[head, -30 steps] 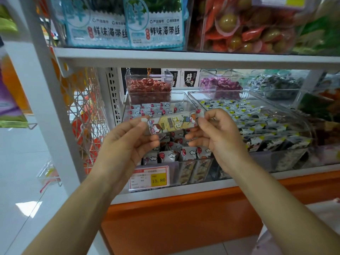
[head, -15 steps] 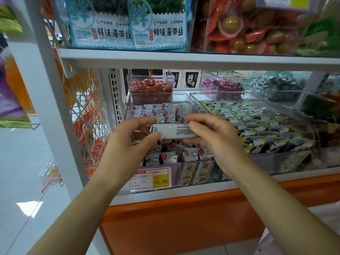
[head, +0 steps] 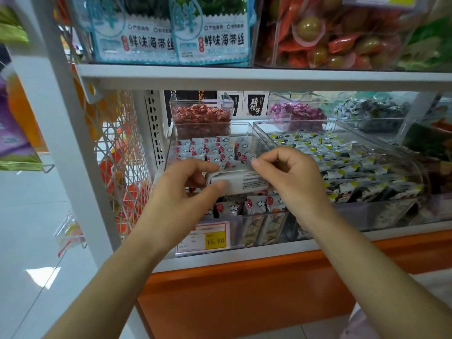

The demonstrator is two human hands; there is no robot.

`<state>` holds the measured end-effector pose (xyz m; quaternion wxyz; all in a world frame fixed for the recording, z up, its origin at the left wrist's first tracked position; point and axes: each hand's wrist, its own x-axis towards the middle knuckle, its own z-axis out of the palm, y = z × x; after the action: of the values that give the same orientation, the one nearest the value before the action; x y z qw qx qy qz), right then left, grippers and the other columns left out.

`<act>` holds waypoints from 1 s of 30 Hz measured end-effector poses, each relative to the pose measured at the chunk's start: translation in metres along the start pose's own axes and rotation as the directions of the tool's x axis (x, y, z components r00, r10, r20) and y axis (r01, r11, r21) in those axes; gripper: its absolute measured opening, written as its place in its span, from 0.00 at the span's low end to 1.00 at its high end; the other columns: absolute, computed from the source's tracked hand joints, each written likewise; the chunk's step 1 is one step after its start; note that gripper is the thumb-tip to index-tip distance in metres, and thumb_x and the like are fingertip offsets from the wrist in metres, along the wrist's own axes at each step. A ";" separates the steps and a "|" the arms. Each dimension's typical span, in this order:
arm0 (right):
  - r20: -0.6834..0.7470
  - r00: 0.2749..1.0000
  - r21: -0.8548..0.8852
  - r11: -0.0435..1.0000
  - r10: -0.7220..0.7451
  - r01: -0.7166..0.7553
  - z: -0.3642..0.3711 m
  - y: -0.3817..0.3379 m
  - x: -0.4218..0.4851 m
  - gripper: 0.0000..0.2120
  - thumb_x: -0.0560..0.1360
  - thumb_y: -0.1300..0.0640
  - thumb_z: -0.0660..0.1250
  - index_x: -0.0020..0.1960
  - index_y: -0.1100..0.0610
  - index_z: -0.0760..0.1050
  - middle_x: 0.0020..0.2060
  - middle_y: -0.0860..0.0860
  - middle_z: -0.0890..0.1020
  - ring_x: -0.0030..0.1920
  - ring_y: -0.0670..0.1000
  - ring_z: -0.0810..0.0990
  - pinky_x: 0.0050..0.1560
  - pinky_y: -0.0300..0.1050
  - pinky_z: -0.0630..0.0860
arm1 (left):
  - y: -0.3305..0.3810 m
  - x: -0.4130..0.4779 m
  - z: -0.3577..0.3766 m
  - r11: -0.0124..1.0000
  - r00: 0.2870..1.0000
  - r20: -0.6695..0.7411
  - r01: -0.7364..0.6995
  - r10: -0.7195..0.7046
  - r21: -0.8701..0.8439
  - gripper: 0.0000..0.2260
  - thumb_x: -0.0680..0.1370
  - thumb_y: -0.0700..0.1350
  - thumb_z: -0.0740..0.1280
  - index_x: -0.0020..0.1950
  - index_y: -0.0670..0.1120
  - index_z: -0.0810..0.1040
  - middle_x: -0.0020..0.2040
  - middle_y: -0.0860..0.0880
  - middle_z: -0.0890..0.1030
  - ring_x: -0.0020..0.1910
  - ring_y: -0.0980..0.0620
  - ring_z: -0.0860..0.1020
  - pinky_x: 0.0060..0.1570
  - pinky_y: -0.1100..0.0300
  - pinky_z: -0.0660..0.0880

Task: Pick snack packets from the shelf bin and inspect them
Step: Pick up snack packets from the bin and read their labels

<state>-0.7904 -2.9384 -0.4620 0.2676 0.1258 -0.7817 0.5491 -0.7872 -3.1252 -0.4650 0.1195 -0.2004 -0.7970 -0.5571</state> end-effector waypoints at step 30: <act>0.261 0.949 0.229 0.943 0.178 -0.240 -0.006 0.004 0.003 0.09 0.78 0.62 0.61 0.44 0.61 0.79 0.34 0.47 0.84 0.38 0.51 0.84 0.33 0.43 0.82 | -0.002 0.007 -0.015 0.981 0.993 0.103 -0.077 0.059 0.177 0.08 0.75 0.48 0.66 0.53 0.59 0.75 0.46 0.57 0.79 0.43 0.65 0.77 0.37 0.75 0.72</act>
<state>-0.7927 -2.9311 -0.4619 0.0939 0.1397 -0.7387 0.6527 -0.7946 -3.1389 -0.4588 0.1172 -0.2427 -0.8419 -0.4675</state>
